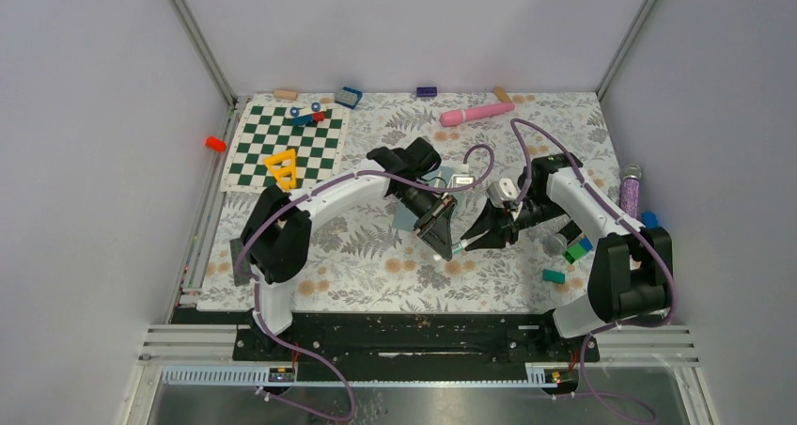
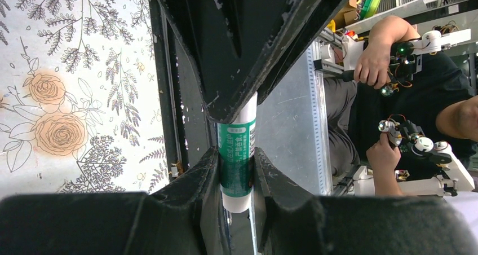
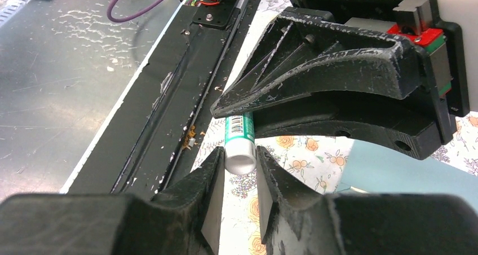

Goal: Place the letter into the envelope and seal it
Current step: Unscrew the solid glue.

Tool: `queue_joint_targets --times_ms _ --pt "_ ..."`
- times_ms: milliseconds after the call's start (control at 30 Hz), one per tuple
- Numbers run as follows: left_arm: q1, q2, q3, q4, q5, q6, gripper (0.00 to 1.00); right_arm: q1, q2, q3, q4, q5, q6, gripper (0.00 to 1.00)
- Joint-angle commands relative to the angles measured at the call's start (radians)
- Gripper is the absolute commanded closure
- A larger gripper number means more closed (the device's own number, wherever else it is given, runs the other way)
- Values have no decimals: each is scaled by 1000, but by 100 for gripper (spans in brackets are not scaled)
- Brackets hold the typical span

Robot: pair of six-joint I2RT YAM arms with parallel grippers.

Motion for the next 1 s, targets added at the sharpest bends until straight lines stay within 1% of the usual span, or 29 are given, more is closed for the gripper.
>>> queue_joint_targets --times_ms 0,67,167,233,333,433,500,733,967 --pt "4 -15 35 14 -22 34 100 11 1 38 -175 -39 -181 78" --pt "3 -27 42 13 -79 38 100 11 11 50 -174 -40 -149 82" --pt "-1 -61 51 13 -202 44 100 12 34 63 -174 -38 -95 84" --pt "-11 -89 44 39 -304 33 100 13 52 78 -174 -46 -48 83" --pt "-48 -137 13 90 -488 28 100 15 95 124 -174 -75 99 83" --pt "-85 -161 -10 120 -594 29 100 15 137 168 -173 -97 202 83" --pt "-103 -167 -16 139 -650 27 100 15 155 178 -172 -113 234 83" --pt "-163 -180 -32 210 -918 6 100 15 210 223 -169 -154 362 83" --pt "-221 -194 -49 294 -1206 -13 100 15 267 264 -168 -195 478 79"
